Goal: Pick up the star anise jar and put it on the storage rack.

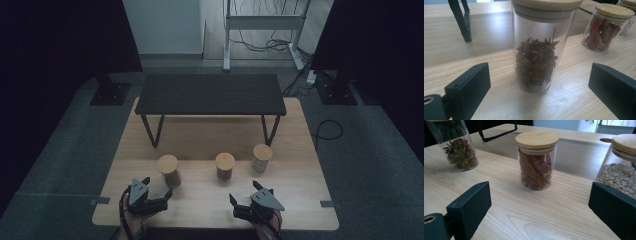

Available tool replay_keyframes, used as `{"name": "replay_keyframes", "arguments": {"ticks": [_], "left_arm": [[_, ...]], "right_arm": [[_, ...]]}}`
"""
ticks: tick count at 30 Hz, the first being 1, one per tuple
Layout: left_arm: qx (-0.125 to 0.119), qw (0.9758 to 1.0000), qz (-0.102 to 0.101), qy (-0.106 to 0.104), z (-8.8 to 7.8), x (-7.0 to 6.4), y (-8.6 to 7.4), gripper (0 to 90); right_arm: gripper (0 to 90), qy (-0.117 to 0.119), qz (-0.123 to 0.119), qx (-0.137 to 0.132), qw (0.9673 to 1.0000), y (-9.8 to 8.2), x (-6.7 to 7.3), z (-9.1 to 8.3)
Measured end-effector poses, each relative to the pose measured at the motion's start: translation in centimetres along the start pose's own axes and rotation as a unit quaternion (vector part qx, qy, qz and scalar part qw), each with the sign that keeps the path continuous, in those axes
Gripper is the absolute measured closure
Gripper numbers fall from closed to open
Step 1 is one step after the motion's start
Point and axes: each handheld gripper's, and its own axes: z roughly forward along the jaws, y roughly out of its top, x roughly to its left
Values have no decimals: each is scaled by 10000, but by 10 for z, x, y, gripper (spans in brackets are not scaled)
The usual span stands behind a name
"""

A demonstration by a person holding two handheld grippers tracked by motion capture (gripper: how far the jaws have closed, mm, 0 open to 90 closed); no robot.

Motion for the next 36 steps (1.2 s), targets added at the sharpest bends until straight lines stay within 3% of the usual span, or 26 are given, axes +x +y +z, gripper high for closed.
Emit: {"name": "replay_keyframes", "arguments": {"ticks": [17,36], "left_arm": [[-72,9999,-99,102,-9,1,-3,35],[-188,9996,15,225,-13,-6,-2,29]], "right_arm": [[38,20,102,22,9999,1,-4,3],[38,21,232,66,9997,2,-8,2]]}}
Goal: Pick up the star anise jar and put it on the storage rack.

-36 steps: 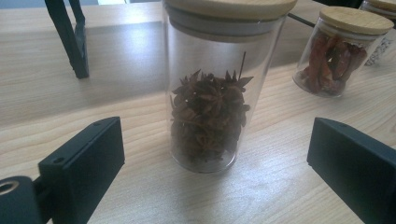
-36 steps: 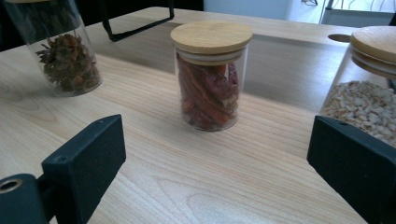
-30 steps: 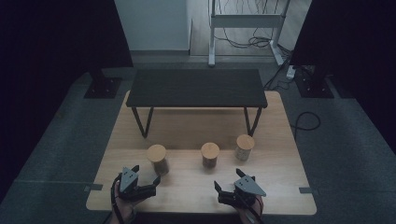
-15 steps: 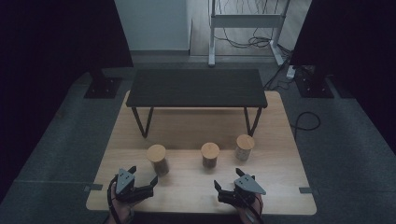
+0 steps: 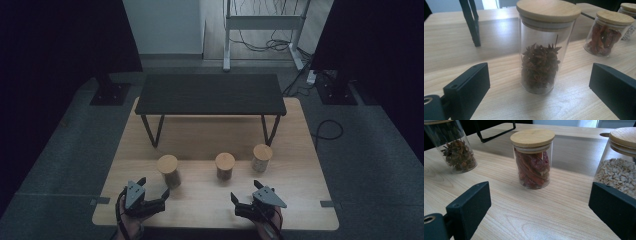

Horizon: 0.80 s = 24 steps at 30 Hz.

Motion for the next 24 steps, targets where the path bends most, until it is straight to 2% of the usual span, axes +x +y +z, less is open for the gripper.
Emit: {"name": "replay_keyframes", "arguments": {"ticks": [8,18,24], "left_arm": [[-89,9999,15,109,1,-2,-1,29],[-162,9998,6,-96,13,0,4,27],[-242,9994,170,-166,21,3,6,27]], "right_arm": [[38,33,-2,9,10000,0,1,1],[38,38,29,-11,10000,1,1,0],[37,45,41,-15,10000,1,1,0]]}}
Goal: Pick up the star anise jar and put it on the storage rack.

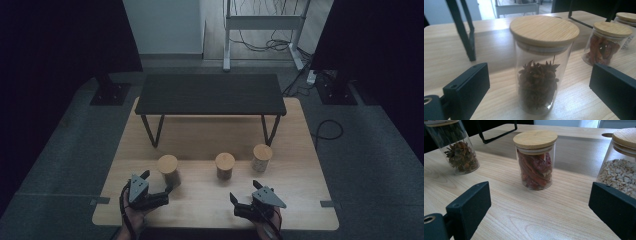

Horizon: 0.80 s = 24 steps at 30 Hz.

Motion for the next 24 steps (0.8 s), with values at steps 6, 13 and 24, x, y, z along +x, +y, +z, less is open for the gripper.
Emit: {"name": "replay_keyframes", "arguments": {"ticks": [6,13,24], "left_arm": [[9,9999,15,-114,8,5,1,27],[100,9999,68,-101,19,6,4,27],[192,9997,84,-129,37,6,9,28]], "right_arm": [[37,-4,-19,-14,10000,0,1,-1],[37,-17,-26,-10,10000,0,2,-1],[37,-39,-5,9,10000,0,1,0]]}}
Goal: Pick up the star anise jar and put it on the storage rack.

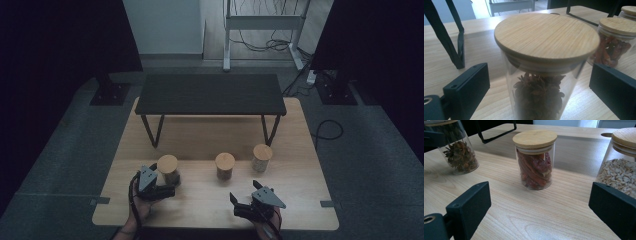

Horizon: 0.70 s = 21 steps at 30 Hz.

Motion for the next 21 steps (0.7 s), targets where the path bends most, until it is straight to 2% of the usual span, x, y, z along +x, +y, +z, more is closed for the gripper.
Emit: {"name": "replay_keyframes", "arguments": {"ticks": [7,21], "left_arm": [[29,10000,-19,17,10,0,3,29],[77,9999,-58,48,20,1,4,38]], "right_arm": [[36,-49,38,8,10000,0,-1,0],[36,-57,81,35,9999,0,-3,1]]}}
